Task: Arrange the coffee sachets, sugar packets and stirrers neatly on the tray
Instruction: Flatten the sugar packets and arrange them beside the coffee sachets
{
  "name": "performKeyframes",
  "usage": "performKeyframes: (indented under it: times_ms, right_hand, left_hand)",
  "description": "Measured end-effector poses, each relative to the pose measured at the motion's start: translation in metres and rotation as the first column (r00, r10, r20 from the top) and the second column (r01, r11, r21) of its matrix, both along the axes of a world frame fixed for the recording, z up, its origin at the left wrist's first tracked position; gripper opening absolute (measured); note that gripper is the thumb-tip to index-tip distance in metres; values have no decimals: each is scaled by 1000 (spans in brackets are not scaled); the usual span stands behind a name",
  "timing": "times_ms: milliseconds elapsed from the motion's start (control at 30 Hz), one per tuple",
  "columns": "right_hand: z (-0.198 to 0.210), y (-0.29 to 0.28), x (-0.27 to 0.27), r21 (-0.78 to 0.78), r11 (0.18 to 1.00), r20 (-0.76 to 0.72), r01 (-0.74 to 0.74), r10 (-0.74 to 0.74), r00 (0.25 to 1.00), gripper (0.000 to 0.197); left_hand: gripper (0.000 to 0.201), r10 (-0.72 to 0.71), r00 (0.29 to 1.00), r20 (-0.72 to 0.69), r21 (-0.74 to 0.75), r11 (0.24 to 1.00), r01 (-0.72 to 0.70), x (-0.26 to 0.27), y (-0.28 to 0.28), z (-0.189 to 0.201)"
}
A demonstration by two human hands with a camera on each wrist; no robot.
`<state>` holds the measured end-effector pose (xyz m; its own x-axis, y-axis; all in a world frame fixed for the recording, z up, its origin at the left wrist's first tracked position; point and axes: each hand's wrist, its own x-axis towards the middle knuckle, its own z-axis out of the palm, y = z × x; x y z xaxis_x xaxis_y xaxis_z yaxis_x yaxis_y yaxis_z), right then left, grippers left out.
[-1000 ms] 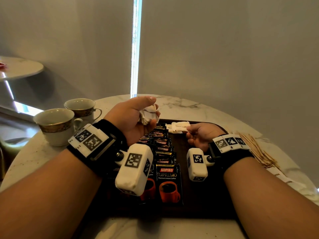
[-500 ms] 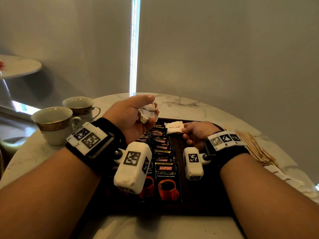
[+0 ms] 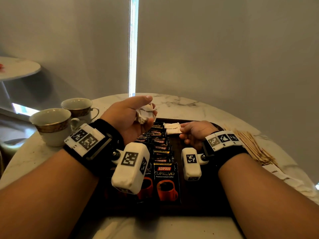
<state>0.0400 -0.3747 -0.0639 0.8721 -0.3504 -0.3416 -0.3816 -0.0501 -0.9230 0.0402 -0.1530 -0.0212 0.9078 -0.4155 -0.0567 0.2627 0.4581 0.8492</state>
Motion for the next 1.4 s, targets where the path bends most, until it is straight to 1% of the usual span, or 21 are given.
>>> performKeyframes:
  times_ms: [100, 233, 367, 600, 733, 800, 933, 1033, 1167, 1233, 1333, 1367, 1400]
  right_hand:
    - [-2, -1, -1, 17, 1000, 12, 10, -10, 1000, 28]
    - [-2, -2, -1, 80, 997, 13, 16, -17, 1000, 27]
    - [-3, -1, 1, 89, 996, 6, 22, -23, 1000, 30]
    - [-3, -2, 1, 114, 992, 31, 47, -51, 998, 21]
    - [0, -2, -2, 148, 987, 70, 61, -72, 995, 19]
    - [5, -1, -4, 162, 985, 100, 67, -83, 991, 18]
    - [25, 3, -11, 236, 970, 192, 59, -106, 976, 16]
    - [46, 13, -22, 218, 976, 261, -23, -36, 965, 14]
    - [62, 32, -39, 129, 960, 320, -250, 198, 926, 21]
    - [64, 40, -44, 76, 943, 336, -325, 282, 899, 26]
    - [61, 46, -47, 57, 940, 360, -337, 296, 885, 45]
    - [60, 46, -47, 51, 943, 364, -328, 288, 886, 49]
    - [60, 46, -48, 48, 946, 367, -320, 281, 887, 48]
  left_hand:
    - [14, -7, 1000, -11, -7, 1000, 7, 0, 0, 1]
    - [17, -4, 1000, -17, -1, 1000, 4, -1, 1, 1]
    - [17, -5, 1000, -24, -3, 1000, 5, -2, 0, 1]
    - [21, -1, 1000, -27, -31, 1000, 0, -5, 0, 3]
    - [22, 8, 1000, -25, -57, 998, -10, -9, 1, 6]
    - [28, 10, 999, -32, -71, 997, -13, -11, 2, 6]
    - [34, -7, 999, -37, -63, 998, 5, -10, 1, 6]
    - [32, -39, 999, -3, -32, 999, 39, -11, 0, 4]
    - [31, -75, 995, 61, 30, 997, 73, -10, 1, 4]
    - [33, -85, 992, 89, 46, 996, 81, -10, 0, 4]
    - [24, -49, 994, 100, 35, 998, 46, -9, -1, 3]
    - [20, -43, 994, 104, 36, 999, 39, -9, -1, 3]
    - [17, -42, 994, 105, 42, 998, 37, -8, -1, 3]
